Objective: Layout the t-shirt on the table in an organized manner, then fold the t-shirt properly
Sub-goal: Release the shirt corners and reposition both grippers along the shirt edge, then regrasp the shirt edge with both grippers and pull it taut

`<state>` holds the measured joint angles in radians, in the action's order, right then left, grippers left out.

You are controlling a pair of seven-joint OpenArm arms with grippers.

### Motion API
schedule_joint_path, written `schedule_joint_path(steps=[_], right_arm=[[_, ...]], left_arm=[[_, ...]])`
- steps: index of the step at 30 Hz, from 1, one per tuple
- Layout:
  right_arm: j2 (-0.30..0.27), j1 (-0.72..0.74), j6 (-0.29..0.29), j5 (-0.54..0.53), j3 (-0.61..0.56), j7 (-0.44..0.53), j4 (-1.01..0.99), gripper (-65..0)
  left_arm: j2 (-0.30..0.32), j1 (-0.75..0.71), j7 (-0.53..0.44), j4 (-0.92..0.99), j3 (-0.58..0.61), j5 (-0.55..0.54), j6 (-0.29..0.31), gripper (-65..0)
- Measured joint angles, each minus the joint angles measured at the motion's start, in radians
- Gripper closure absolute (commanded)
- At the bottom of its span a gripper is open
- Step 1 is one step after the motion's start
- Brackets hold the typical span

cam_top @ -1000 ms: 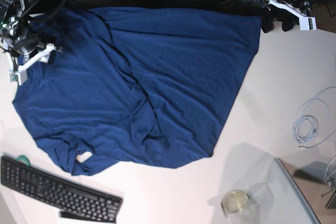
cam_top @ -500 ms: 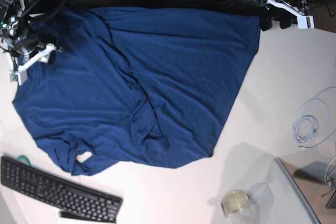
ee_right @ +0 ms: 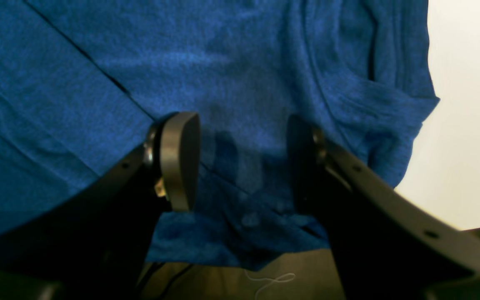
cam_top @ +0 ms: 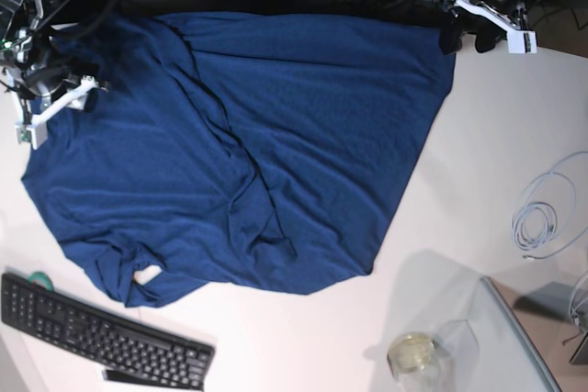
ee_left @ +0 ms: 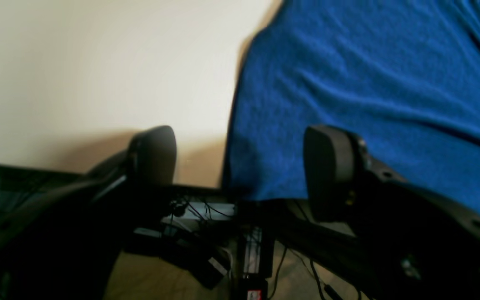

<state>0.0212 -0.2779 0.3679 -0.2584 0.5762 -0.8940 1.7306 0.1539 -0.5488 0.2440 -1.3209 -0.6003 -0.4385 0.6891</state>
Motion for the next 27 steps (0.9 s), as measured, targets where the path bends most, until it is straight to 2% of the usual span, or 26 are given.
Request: schedule_joint_path(steps=[3,7,11,15,21,23,25,27], right_arm=[[-0.002,0.0,0.0,0.0,0.0,0.0,0.0,-30.8],[-0.002,0.0,0.0,0.0,0.0,0.0,0.0,-30.8],[0.002,0.001,0.0,0.0,0.0,0.0,0.0,-30.8],[0.031,0.001,0.001,-0.001,-0.001,0.0,0.0,-30.8],[0.032,0.009,0.002,0.0,0.0,-0.004,0.0,-30.8],[0.056,0.032,0.001,0.004,0.004,-0.005,0.0,-30.8],[0.084,0.053,0.0,-0.002,-0.001,-0.004,0.0,-30.8],[0.087,0.061,0.002,-0.007,-0.003,-0.003,0.0,-30.8]], left_arm=[[-0.013,-0.006,0.006,-0.034,-0.069,0.003,0.0,-45.4],[0.001,-0.029,0.0,-0.094,-0.125,-0.011,-0.001,-45.4],[-0.007,-0.033,0.004,-0.111,-0.118,-0.008,0.0,-45.4],[-0.006,-0.037,0.007,-0.129,-0.118,-0.003,0.0,-45.4],[-0.007,-0.05,0.007,-0.143,-0.118,-0.004,0.0,-45.4],[-0.009,-0.042,0.007,-0.143,-0.118,-0.004,0.0,-45.4],[-0.036,-0.016,0.005,-0.146,-0.126,-0.007,-0.003,-45.4],[-0.068,-0.008,0.001,-0.15,-0.122,-0.008,0.002,-45.4]])
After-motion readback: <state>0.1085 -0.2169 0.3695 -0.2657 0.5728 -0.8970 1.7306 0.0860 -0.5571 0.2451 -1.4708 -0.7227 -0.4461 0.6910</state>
